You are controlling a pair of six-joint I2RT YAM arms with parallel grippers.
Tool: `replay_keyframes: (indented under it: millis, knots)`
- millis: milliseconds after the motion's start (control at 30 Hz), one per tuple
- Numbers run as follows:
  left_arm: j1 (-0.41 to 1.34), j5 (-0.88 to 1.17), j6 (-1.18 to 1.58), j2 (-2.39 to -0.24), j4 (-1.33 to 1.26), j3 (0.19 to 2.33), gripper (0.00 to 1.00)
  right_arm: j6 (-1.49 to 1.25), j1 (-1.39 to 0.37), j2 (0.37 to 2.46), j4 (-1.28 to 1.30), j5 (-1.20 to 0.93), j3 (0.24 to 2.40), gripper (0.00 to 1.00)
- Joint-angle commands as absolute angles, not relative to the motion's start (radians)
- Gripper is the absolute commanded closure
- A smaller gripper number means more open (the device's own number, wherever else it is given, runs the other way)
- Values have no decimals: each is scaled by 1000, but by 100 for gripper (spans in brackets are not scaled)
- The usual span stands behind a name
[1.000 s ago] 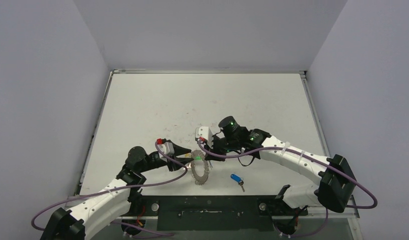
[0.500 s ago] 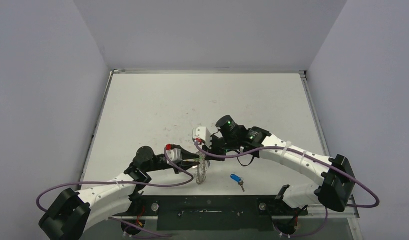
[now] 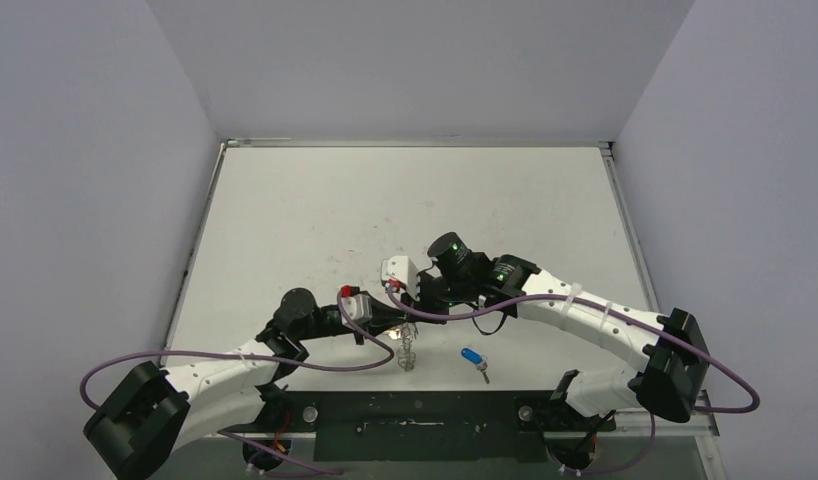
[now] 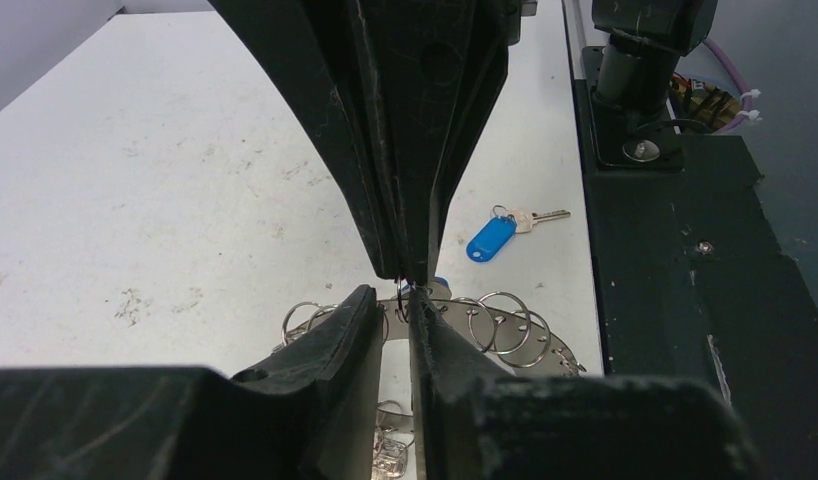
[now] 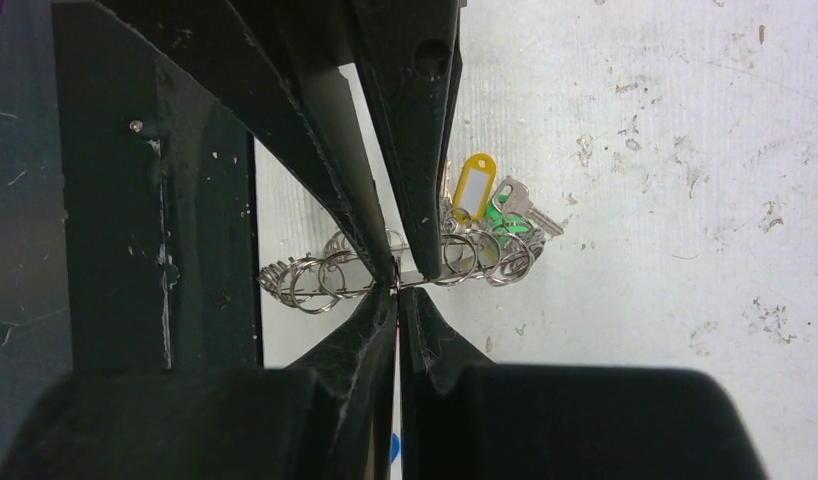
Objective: Put the keys on the keyring
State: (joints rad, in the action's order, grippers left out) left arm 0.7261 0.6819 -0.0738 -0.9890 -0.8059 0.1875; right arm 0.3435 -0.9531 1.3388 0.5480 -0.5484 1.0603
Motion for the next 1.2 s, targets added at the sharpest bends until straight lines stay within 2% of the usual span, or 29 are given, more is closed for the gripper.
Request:
replay_keyframes:
  millis: [0, 167, 467, 533, 833, 933, 1167]
  knots:
    - [732, 681, -94, -1015, -856, 238, 89, 327, -963, 1342, 509, -548, 1108, 100]
    - [734, 689, -100, -1030, -856, 242, 100, 324, -965, 1347, 507, -547, 1109, 100]
    - [733, 672, -99, -1004, -839, 235, 100, 308, -964, 1356, 482, -514, 1104, 99]
    - [733, 646, -84, -984, -848, 221, 100, 286, -959, 1353, 453, -502, 1093, 89]
    - [734, 571, -52, -860, -881, 145, 100, 221, -853, 1261, 240, -657, 961, 60]
    - [736, 563, -50, -840, -877, 136, 100, 227, -811, 1210, 118, -731, 870, 54]
    - [735, 568, -45, -832, -879, 132, 100, 271, -783, 1113, -189, -835, 658, 50]
